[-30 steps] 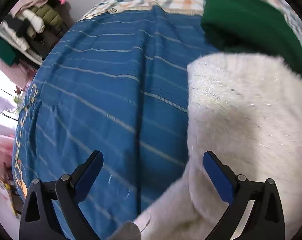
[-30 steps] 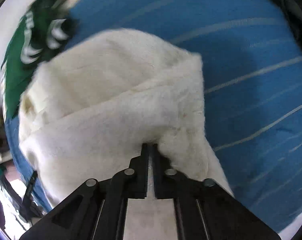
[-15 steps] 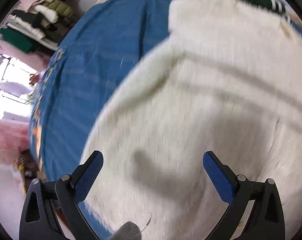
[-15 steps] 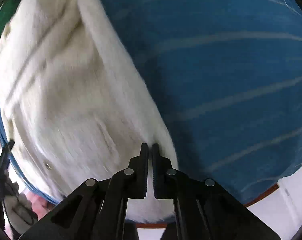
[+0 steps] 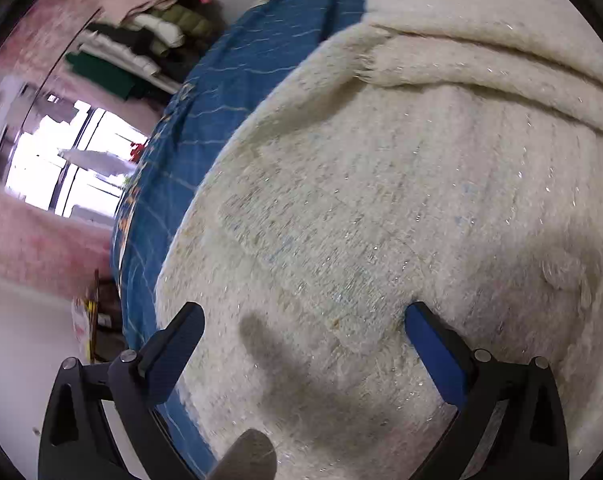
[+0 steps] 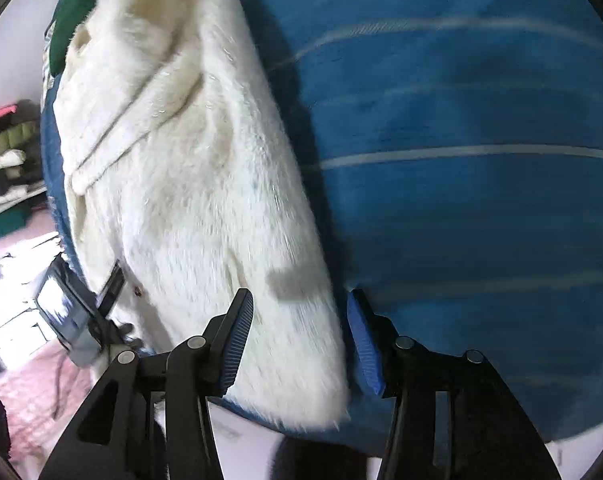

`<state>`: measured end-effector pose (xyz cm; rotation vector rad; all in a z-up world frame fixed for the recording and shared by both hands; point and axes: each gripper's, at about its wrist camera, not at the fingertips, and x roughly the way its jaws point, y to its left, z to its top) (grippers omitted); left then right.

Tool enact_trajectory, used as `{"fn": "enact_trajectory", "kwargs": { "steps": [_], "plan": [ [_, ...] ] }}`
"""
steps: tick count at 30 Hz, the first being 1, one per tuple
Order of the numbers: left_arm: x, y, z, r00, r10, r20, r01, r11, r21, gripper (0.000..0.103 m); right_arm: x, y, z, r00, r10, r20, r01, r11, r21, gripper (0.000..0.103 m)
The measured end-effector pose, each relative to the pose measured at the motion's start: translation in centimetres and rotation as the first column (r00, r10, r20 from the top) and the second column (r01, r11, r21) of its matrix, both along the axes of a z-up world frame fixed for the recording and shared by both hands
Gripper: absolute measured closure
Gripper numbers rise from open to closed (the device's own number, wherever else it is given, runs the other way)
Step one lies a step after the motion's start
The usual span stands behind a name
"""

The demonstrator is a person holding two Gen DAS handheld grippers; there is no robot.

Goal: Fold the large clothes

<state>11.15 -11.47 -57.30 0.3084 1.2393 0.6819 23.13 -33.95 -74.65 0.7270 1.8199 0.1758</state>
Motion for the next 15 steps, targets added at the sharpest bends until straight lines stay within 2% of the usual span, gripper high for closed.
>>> {"fn": "enact_trajectory", "kwargs": {
  "steps": [1, 4, 7, 8, 10, 11, 12, 14, 15],
  "plan": [
    [-0.2, -0.1, 0.0, 1.000, 0.011, 0.011, -0.011, 1.000, 0.004, 0.000, 0.1, 0.9, -1.4, 1.000, 0.005, -0.011, -0.004, 1.000, 0.021, 0.093],
    [-0.7, 0.1, 0.1, 0.999, 0.038, 0.029, -0.039, 0.999, 0.016, 0.000, -3.1, 2.0, -2.1, 0.999, -0.025, -0.022, 0.025, 1.000, 0.014, 0.096],
    [-0.8, 0.2, 0.2, 0.997, 0.076, 0.026, -0.076, 0.997, -0.001, 0.000, -3.4, 4.1, -1.9, 0.999, 0.036, -0.019, -0.036, 0.999, -0.005, 0.095],
    [-0.8, 0.3, 0.4, 0.997, 0.078, 0.018, -0.078, 0.997, -0.007, 0.000, -2.8, 4.7, -1.9, 0.996, 0.084, -0.021, -0.084, 0.996, -0.011, 0.095],
    [-0.6, 0.4, 1.0, 0.996, 0.081, -0.021, -0.082, 0.996, -0.024, 0.000, -0.9, 6.0, -1.9, 0.989, 0.135, -0.053, -0.135, 0.991, 0.006, 0.082],
    [-0.6, 0.3, 1.8, 0.995, 0.093, -0.033, -0.094, 0.995, -0.025, 0.000, 0.3, 5.8, -1.3, 0.987, 0.149, -0.060, -0.149, 0.989, 0.005, 0.080],
    [-0.9, 0.4, 2.6, 0.995, 0.099, -0.029, -0.099, 0.995, -0.025, 0.000, 2.3, 4.9, -0.1, 0.989, 0.144, -0.027, -0.144, 0.989, -0.011, 0.075],
    [-1.4, -0.8, 4.3, 0.996, 0.083, -0.014, -0.083, 0.997, 0.005, 0.000, 5.2, 3.6, 2.1, 0.990, 0.129, 0.056, -0.126, 0.991, -0.052, 0.057],
    [-1.6, -1.5, 4.7, 0.997, 0.075, -0.010, -0.075, 0.997, 0.028, 0.000, 6.8, 3.0, 2.7, 0.988, 0.124, 0.088, -0.117, 0.990, -0.076, 0.054]
  ]
}}
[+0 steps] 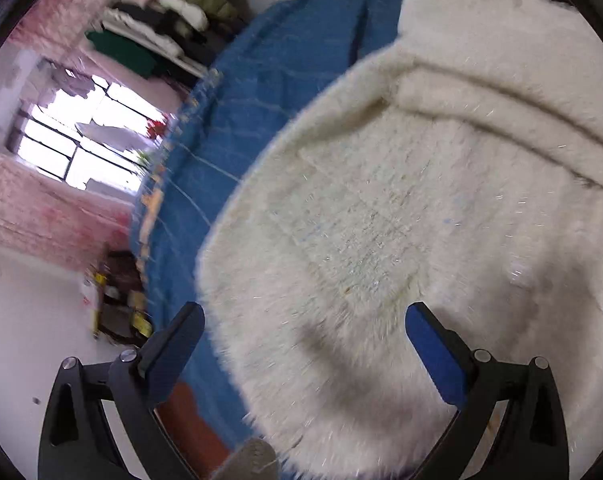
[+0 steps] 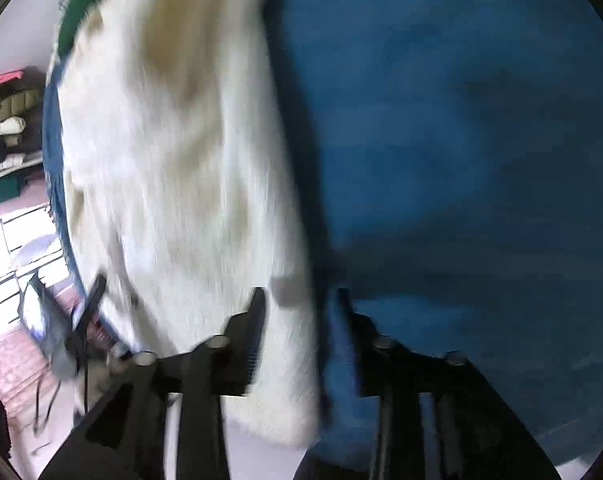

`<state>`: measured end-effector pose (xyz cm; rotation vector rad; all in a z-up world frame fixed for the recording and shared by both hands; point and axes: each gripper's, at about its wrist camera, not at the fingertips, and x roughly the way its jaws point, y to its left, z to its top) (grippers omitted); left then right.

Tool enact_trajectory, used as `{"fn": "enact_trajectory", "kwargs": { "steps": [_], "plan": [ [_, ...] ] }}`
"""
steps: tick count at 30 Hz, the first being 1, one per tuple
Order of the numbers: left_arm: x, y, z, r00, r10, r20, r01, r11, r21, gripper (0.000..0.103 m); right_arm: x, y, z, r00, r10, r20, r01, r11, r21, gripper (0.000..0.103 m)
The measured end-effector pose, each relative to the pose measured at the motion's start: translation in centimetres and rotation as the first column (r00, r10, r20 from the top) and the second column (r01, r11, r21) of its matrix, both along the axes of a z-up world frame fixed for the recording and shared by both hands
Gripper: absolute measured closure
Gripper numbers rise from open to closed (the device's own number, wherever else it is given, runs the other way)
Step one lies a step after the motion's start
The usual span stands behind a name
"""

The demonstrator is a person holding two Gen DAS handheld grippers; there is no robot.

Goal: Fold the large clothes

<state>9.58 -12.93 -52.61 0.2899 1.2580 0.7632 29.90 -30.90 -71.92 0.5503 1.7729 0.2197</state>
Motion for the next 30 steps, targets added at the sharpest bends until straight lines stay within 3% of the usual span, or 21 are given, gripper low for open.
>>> {"fn": "enact_trajectory", "kwargs": {
  "steps": [3, 5, 6, 7, 9, 10, 12, 13, 15, 17, 18, 21, 23, 27, 30],
  "plan": [
    [-0.5, -2.7, 0.7, 0.999, -0.035, 0.006, 0.035, 0.997, 0.067, 0.000, 4.9, 0.5, -0.9, 0.999, -0.006, 0.045, 0.005, 1.000, 0.022, 0.053],
    [-0.5, -4.0, -0.3, 0.999, -0.043, -0.006, 0.044, 0.995, 0.093, 0.000, 7.7, 2.5, -2.4, 0.994, 0.063, 0.086, -0.068, 0.996, 0.052, 0.055],
    [-0.4, -4.2, -1.3, 0.999, -0.038, -0.025, 0.040, 0.995, 0.090, 0.000, 8.9, 3.5, -2.6, 0.987, 0.115, 0.114, -0.122, 0.991, 0.054, 0.063],
    [-0.3, -4.1, -2.3, 0.998, -0.026, -0.050, 0.030, 0.996, 0.079, 0.000, 9.3, 4.4, -2.8, 0.980, 0.140, 0.144, -0.145, 0.989, 0.029, 0.096],
    [-0.1, -4.3, -4.8, 0.994, -0.003, -0.108, 0.010, 0.998, 0.059, 0.000, 9.8, 3.9, -3.5, 0.978, 0.137, 0.160, -0.129, 0.990, -0.057, 0.096],
    [-0.2, -4.3, -5.5, 0.994, 0.001, -0.105, 0.006, 0.997, 0.074, 0.000, 9.9, 3.5, -3.9, 0.984, 0.099, 0.147, -0.091, 0.994, -0.056, 0.097],
    [-0.2, -4.5, -5.6, 0.994, 0.000, -0.105, 0.010, 0.995, 0.096, 0.000, 10.2, 4.3, -4.0, 0.981, 0.132, 0.142, -0.125, 0.990, -0.059, 0.097],
    [-0.2, -4.5, -5.4, 0.994, 0.002, -0.109, 0.009, 0.995, 0.099, 0.000, 10.2, 4.6, -3.7, 0.977, 0.161, 0.142, -0.152, 0.986, -0.068, 0.094],
    [-0.4, -4.6, -4.4, 0.993, 0.011, -0.120, 0.001, 0.995, 0.097, 0.000, 10.6, 5.1, -2.8, 0.974, 0.193, 0.123, -0.184, 0.980, -0.076, 0.076],
    [-0.9, -5.3, -3.3, 0.991, 0.021, -0.130, -0.006, 0.994, 0.113, 0.000, 10.4, 5.3, -1.6, 0.962, 0.238, 0.133, -0.222, 0.967, -0.123, 0.045],
    [-1.5, -6.2, -2.3, 0.990, 0.018, -0.138, 0.000, 0.991, 0.131, 0.000, 10.6, 6.1, -0.9, 0.955, 0.257, 0.149, -0.235, 0.960, -0.155, 0.039],
    [-3.5, -9.7, -0.3, 0.984, 0.014, -0.178, 0.017, 0.985, 0.171, 0.000, 9.4, 5.5, 1.5, 0.925, 0.328, 0.190, -0.274, 0.925, -0.265, 0.036],
    [-5.4, -13.0, 0.5, 0.979, -0.007, -0.202, 0.037, 0.989, 0.143, 0.000, 8.3, 4.3, 2.3, 0.923, 0.334, 0.191, -0.271, 0.917, -0.294, 0.036],
    [-8.1, -20.4, 0.9, 0.950, -0.133, -0.282, 0.161, 0.984, 0.077, 0.000, 6.0, 1.1, 2.5, 0.960, 0.252, 0.122, -0.204, 0.928, -0.312, 0.036],
    [-10.1, -26.0, 1.3, 0.918, -0.265, -0.294, 0.274, 0.962, -0.008, 0.000, 5.0, -1.7, 2.4, 0.984, 0.162, 0.076, -0.132, 0.942, -0.310, 0.036]
  ]
}}
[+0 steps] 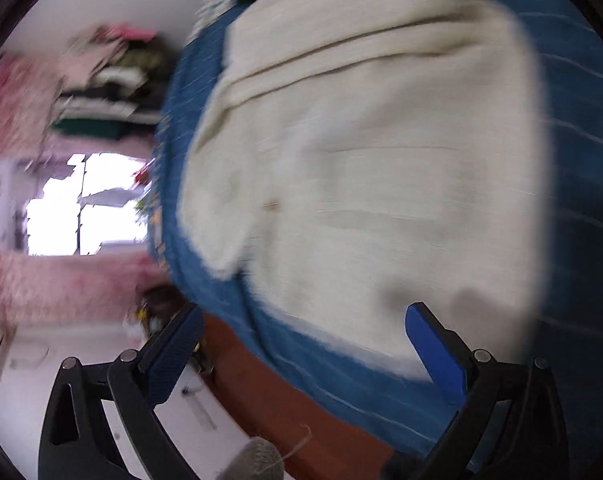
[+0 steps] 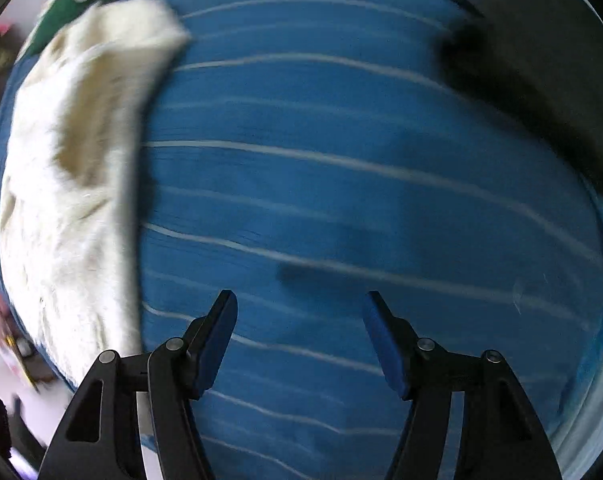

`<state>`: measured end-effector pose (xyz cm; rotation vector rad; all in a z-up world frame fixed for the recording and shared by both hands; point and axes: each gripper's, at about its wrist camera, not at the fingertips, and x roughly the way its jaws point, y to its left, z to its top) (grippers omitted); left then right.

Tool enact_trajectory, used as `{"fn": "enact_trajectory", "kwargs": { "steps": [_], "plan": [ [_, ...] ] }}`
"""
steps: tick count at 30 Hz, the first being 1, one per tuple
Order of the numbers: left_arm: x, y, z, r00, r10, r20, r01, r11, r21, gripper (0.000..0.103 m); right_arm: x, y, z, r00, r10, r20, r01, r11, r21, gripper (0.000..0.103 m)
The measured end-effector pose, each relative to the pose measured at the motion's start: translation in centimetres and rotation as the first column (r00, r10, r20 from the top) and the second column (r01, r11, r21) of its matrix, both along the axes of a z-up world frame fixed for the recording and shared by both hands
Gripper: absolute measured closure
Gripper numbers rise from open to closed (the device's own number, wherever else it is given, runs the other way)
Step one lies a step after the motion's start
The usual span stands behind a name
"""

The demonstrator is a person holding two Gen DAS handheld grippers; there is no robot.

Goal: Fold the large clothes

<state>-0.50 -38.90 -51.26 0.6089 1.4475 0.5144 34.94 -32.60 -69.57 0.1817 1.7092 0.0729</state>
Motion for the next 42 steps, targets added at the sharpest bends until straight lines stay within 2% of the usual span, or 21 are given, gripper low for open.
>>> {"fn": "enact_trajectory", "kwargs": {
  "steps": [4, 7, 11, 14, 15, 17, 18, 19, 20, 21, 22, 25, 27, 30, 31, 32, 33, 35, 38, 39, 42],
  "plan": [
    [-0.2, -4.7, -1.5, 0.994, -0.108, -0.019, 0.108, 0.994, -0.022, 0.000, -0.5, -3.2, 0.5, 0.995, -0.102, -0.017, 0.102, 0.995, -0.017, 0.036],
    [0.5, -6.4, -4.3, 0.991, -0.129, -0.039, 0.129, 0.991, 0.020, 0.000, -0.4, -5.9, 0.5, 0.991, -0.135, -0.014, 0.134, 0.990, -0.030, 0.036],
    [2.4, -4.8, -7.8, 0.994, -0.096, -0.053, 0.103, 0.983, 0.152, 0.000, -1.0, -6.6, 1.1, 0.990, -0.143, -0.004, 0.143, 0.989, -0.026, 0.036],
    [4.0, -1.9, -8.4, 0.999, -0.047, -0.021, 0.051, 0.970, 0.236, 0.000, 0.7, -8.2, 1.0, 0.993, -0.117, 0.006, 0.117, 0.993, -0.001, 0.036],
    [4.6, -0.8, -8.2, 1.000, -0.026, -0.010, 0.027, 0.972, 0.235, 0.000, 1.5, -7.6, 0.9, 0.994, -0.109, 0.007, 0.109, 0.994, 0.014, 0.036],
    [5.3, 0.9, -7.1, 0.999, 0.004, 0.034, -0.011, 0.980, 0.197, 0.000, 3.1, -5.8, 0.3, 0.995, -0.090, 0.029, 0.087, 0.990, 0.113, 0.030],
    [5.6, 1.7, -6.2, 0.998, 0.004, 0.062, -0.015, 0.984, 0.175, 0.009, 4.1, -4.4, 0.0, 0.996, -0.074, 0.042, 0.065, 0.981, 0.185, 0.027],
    [5.8, 2.4, -5.5, 0.997, 0.003, 0.079, -0.015, 0.989, 0.148, 0.031, 4.1, -3.4, -0.2, 0.997, -0.061, 0.054, 0.045, 0.968, 0.246, 0.022],
    [5.9, 2.6, -4.7, 0.995, 0.003, 0.100, -0.015, 0.993, 0.114, 0.047, 5.0, -2.1, -0.3, 0.996, -0.056, 0.064, 0.033, 0.949, 0.313, 0.017],
    [6.0, 3.2, -3.7, 0.993, 0.000, 0.121, -0.010, 0.997, 0.076, 0.078, 6.0, -0.8, -0.5, 0.995, -0.060, 0.074, 0.025, 0.914, 0.405, 0.015],
    [6.0, 3.6, -2.9, 0.991, -0.003, 0.134, -0.006, 0.998, 0.066, 0.084, 7.1, 0.7, -0.7, 0.993, -0.074, 0.088, 0.022, 0.875, 0.484, 0.012],
    [6.2, 4.6, -1.1, 0.986, -0.022, 0.165, 0.013, 0.998, 0.058, 0.086, 9.3, 5.0, -1.5, 0.991, -0.104, 0.090, 0.023, 0.774, 0.633, 0.009],
    [6.5, 5.5, -0.2, 0.985, -0.012, 0.174, 0.009, 1.000, 0.020, 0.086, 10.7, 8.1, -2.1, 0.989, -0.113, 0.094, 0.018, 0.729, 0.684, 0.008],
    [6.9, 6.8, 0.9, 0.983, -0.010, 0.186, 0.017, 0.999, -0.037, 0.086, 11.0, 10.6, -3.5, 0.994, -0.111, -0.016, 0.092, 0.720, 0.688, 0.008],
    [7.0, 7.1, 1.1, 0.983, -0.012, 0.186, 0.023, 0.998, -0.052, 0.086, 11.1, 11.6, -4.7, 0.990, -0.116, -0.084, 0.142, 0.727, 0.671, 0.020],
    [7.1, 7.9, 1.6, 0.983, -0.010, 0.184, 0.026, 0.996, -0.087, 0.086, 10.8, 12.3, -5.4, 0.984, -0.134, -0.121, 0.181, 0.723, 0.667, 0.059],
    [7.1, 8.1, 1.7, 0.983, 0.001, 0.183, 0.020, 0.993, -0.113, 0.086, 10.8, 13.1, -5.6, 0.973, -0.168, -0.156, 0.229, 0.716, 0.660, 0.066],
    [7.3, 10.5, 3.0, 0.983, 0.031, 0.179, 0.009, 0.976, -0.218, 0.086, 11.0, 14.3, -3.9, 0.969, -0.195, -0.151, 0.246, 0.743, 0.622, 0.072],
    [7.4, 13.9, 5.2, 0.979, 0.066, 0.192, 0.004, 0.940, -0.342, 0.086, 11.4, 16.8, 1.5, 0.976, -0.202, -0.082, 0.210, 0.771, 0.601, 0.075],
    [7.5, 16.1, 6.4, 0.977, 0.084, 0.196, 0.002, 0.915, -0.402, 0.086, 12.1, 17.6, 3.2, 0.978, -0.201, -0.062, 0.197, 0.779, 0.595, 0.075],
    [8.0, 21.6, 9.1, 0.969, 0.139, 0.205, -0.015, 0.859, -0.511, 0.086, 13.5, 23.2, 9.6, 0.987, -0.163, 0.007, 0.132, 0.824, 0.551, 0.075]
  ]
}}
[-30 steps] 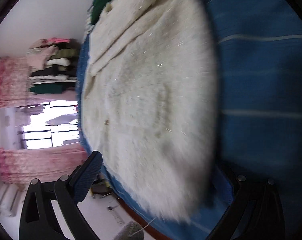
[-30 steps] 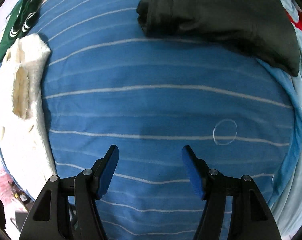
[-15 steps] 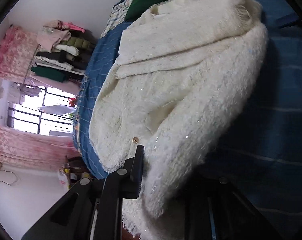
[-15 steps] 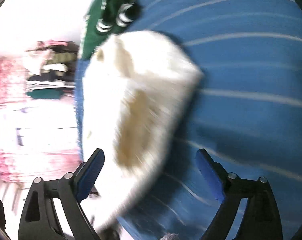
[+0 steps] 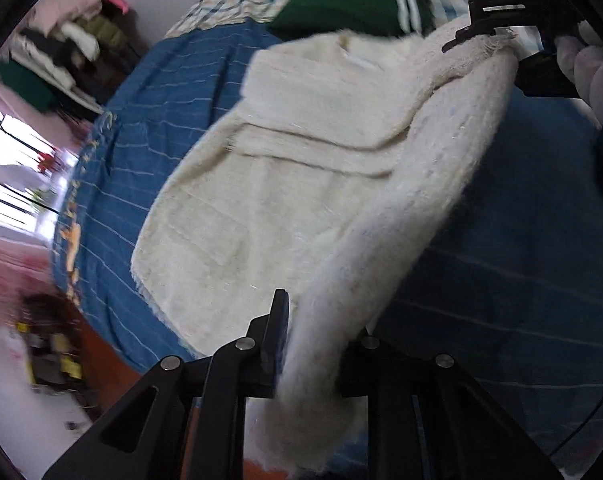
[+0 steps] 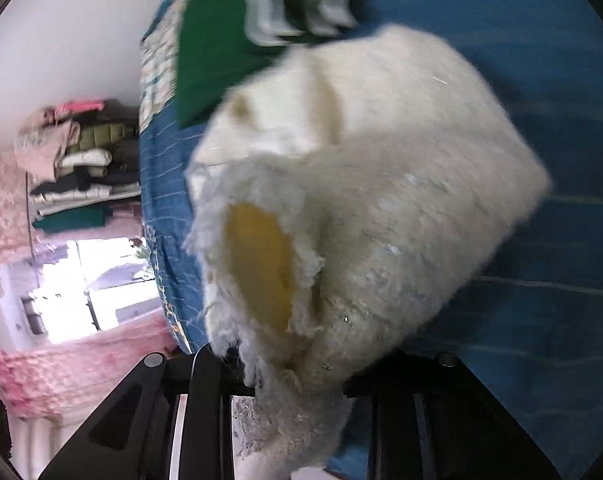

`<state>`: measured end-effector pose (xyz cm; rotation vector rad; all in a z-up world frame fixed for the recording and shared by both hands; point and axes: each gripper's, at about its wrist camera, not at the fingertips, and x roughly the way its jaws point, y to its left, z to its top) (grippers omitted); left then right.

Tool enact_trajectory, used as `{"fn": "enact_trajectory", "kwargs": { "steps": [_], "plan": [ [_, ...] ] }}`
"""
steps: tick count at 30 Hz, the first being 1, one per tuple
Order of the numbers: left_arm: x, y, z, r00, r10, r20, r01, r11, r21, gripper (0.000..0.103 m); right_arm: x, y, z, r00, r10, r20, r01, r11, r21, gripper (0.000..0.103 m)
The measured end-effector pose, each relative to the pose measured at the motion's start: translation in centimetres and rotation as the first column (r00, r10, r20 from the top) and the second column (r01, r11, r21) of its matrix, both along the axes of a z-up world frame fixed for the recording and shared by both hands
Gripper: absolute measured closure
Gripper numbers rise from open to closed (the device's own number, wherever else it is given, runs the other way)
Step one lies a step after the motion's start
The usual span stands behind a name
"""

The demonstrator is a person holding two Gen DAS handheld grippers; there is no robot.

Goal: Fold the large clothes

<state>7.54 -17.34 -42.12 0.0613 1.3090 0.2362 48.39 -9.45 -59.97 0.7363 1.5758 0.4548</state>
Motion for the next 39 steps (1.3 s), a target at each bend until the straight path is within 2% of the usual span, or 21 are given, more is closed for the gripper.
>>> {"fn": "enact_trajectory", "kwargs": {
  "steps": [3, 7, 9, 12, 13, 14, 15, 16, 17, 21, 22, 24, 26, 28, 31, 34, 35, 36, 37, 38, 39],
  "plan": [
    [0.8, 6.2, 1.3, 0.996, 0.087, 0.010, -0.085, 0.992, -0.096, 0.084, 1.9, 6.3, 4.1, 0.997, 0.071, 0.015, -0.069, 0.993, -0.098, 0.075],
    [2.1, 14.7, 0.2, 0.976, 0.217, 0.019, -0.210, 0.961, -0.181, 0.082, 5.4, 18.4, 5.5, 0.985, 0.171, -0.004, -0.167, 0.954, -0.248, 0.075],
    [2.6, 19.1, -2.0, 0.958, 0.288, 0.005, -0.279, 0.933, -0.228, 0.081, 6.6, 22.0, 4.4, 0.977, 0.211, -0.037, -0.212, 0.927, -0.309, 0.074],
    [3.2, 24.4, -6.4, 0.933, 0.355, -0.060, -0.355, 0.879, -0.320, 0.078, 8.4, 28.7, 0.0, 0.968, 0.228, -0.107, -0.252, 0.885, -0.391, 0.070],
    [3.2, 25.5, -7.7, 0.923, 0.377, -0.079, -0.381, 0.862, -0.333, 0.073, 8.7, 30.1, -1.2, 0.966, 0.224, -0.127, -0.257, 0.877, -0.407, 0.062],
    [3.0, 27.1, -9.5, 0.904, 0.412, -0.113, -0.424, 0.831, -0.360, 0.070, 8.8, 31.0, -2.4, 0.961, 0.236, -0.148, -0.277, 0.866, -0.416, 0.052],
    [2.9, 28.3, -10.6, 0.891, 0.434, -0.135, -0.450, 0.802, -0.393, 0.064, 9.1, 32.3, -3.5, 0.956, 0.238, -0.172, -0.290, 0.862, -0.416, 0.047],
    [2.7, 29.2, -11.1, 0.879, 0.455, -0.144, -0.470, 0.777, -0.419, 0.056, 9.3, 32.8, -4.4, 0.957, 0.232, -0.175, -0.284, 0.873, -0.397, 0.034],
    [2.2, 30.3, -11.8, 0.857, 0.489, -0.162, -0.508, 0.747, -0.429, 0.050, 9.5, 33.0, -4.5, 0.958, 0.229, -0.172, -0.277, 0.894, -0.353, 0.026],
    [-0.5, 32.1, -10.8, 0.793, 0.590, -0.151, -0.595, 0.697, -0.401, 0.039, 9.9, 28.7, -0.2, 0.976, 0.211, -0.043, -0.215, 0.971, -0.105, 0.026],
    [-1.0, 32.1, -10.7, 0.787, 0.600, -0.147, -0.603, 0.695, -0.391, 0.031, 10.0, 26.5, 1.2, 0.982, 0.186, -0.005, -0.186, 0.978, -0.097, 0.026],
    [-1.7, 31.5, -10.8, 0.779, 0.612, -0.134, -0.614, 0.703, -0.360, 0.030, 10.4, 20.5, 3.1, 0.989, 0.123, 0.080, -0.109, 0.981, -0.161, 0.026],
    [-1.6, 30.3, -12.0, 0.787, 0.599, -0.145, -0.611, 0.724, -0.320, 0.030, 11.0, 15.1, 2.6, 0.990, 0.068, 0.122, -0.033, 0.963, -0.266, 0.026],
    [-0.9, 29.8, -13.3, 0.795, 0.585, -0.159, -0.604, 0.742, -0.290, 0.030, 11.4, 10.5, 0.4, 0.994, 0.024, 0.108, 0.009, 0.954, -0.300, 0.026],
    [0.1, 28.8, -15.0, 0.811, 0.564, -0.159, -0.585, 0.773, -0.244, 0.029, 12.3, 7.7, -5.8, 0.999, 0.020, 0.033, -0.014, 0.985, -0.172, 0.026],
    [0.8, 28.3, -15.8, 0.815, 0.558, -0.155, -0.579, 0.784, -0.223, 0.028, 12.9, 9.0, -12.2, 0.998, 0.056, -0.023, -0.056, 0.998, 0.002, 0.024],
    [0.9, 28.2, -15.9, 0.816, 0.558, -0.151, -0.578, 0.786, -0.218, 0.028, 13.1, 9.9, -13.2, 0.999, 0.053, -0.005, -0.052, 0.997, 0.058, 0.027],
    [1.1, 28.2, -16.0, 0.819, 0.554, -0.150, -0.574, 0.792, -0.209, 0.027, 13.2, 10.7, -13.3, 0.997, 0.047, 0.056, -0.054, 0.990, 0.127, 0.033],
    [1.4, 27.9, -16.0, 0.825, 0.545, -0.149, -0.565, 0.802, -0.193, 0.027, 13.3, 11.3, -13.4, 0.996, 0.039, 0.085, -0.051, 0.987, 0.153, 0.064],
    [1.7, 27.6, -16.0, 0.832, 0.535, -0.146, -0.554, 0.813, -0.177, 0.027, 13.2, 11.9, -13.4, 0.995, 0.032, 0.092, -0.049, 0.982, 0.184, 0.076],
    [2.0, 27.5, -15.9, 0.837, 0.528, -0.145, -0.546, 0.821, -0.165, 0.027, 12.9, 12.3, -13.0, 0.994, 0.023, 0.110, -0.041, 0.984, 0.172, 0.080]
  ]
}}
